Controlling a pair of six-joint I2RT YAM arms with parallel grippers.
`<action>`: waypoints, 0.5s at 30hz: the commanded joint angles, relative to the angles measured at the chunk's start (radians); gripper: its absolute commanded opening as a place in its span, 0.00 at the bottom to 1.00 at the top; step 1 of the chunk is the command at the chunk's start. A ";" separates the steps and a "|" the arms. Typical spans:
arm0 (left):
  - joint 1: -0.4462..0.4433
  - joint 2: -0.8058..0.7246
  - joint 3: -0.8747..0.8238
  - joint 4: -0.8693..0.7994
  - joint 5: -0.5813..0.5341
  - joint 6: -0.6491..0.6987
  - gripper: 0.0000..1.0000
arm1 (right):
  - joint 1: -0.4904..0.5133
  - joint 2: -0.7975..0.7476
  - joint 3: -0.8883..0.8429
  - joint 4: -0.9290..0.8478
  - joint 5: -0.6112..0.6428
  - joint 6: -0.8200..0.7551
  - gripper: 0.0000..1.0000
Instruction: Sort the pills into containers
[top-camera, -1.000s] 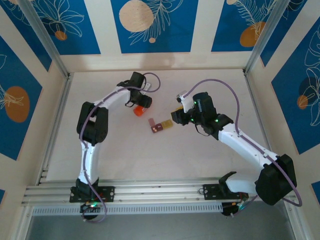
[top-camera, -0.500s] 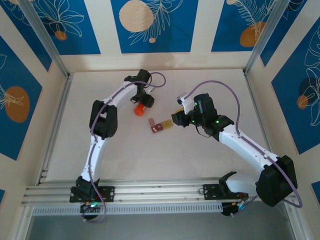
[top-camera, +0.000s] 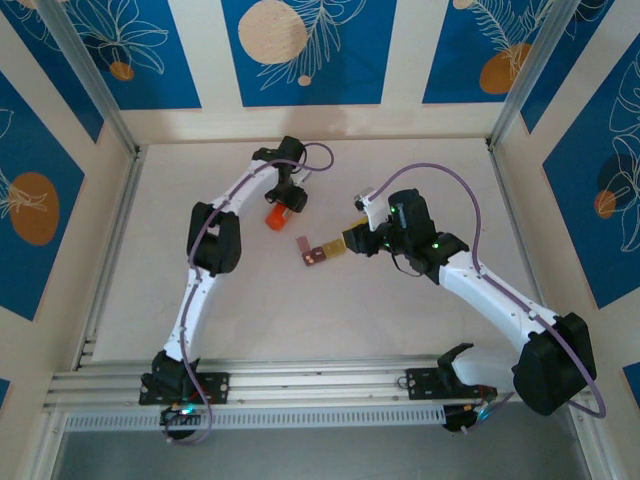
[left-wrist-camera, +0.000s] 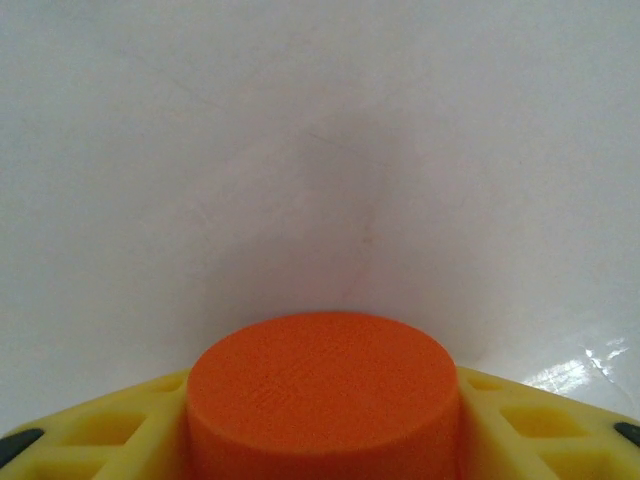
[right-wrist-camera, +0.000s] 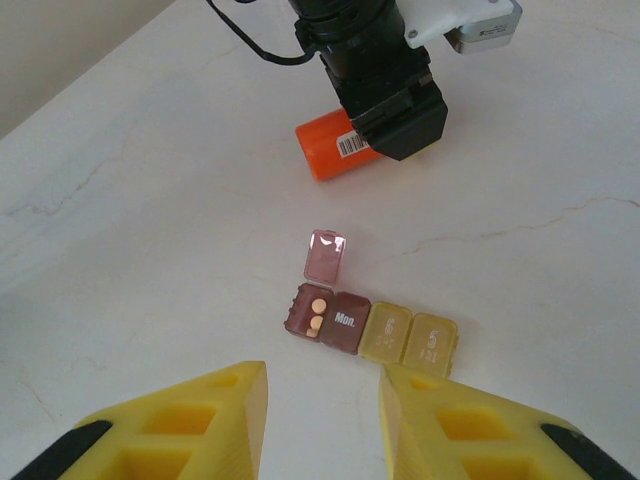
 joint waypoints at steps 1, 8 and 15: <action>-0.005 0.045 0.040 -0.071 -0.033 0.020 0.55 | -0.005 -0.035 -0.011 0.002 -0.031 0.010 0.35; -0.005 0.026 0.061 -0.077 -0.023 0.034 0.42 | -0.005 -0.034 -0.010 0.002 -0.028 0.010 0.34; -0.005 -0.217 -0.134 0.188 0.036 -0.055 0.39 | -0.005 -0.033 -0.004 0.000 -0.025 0.013 0.34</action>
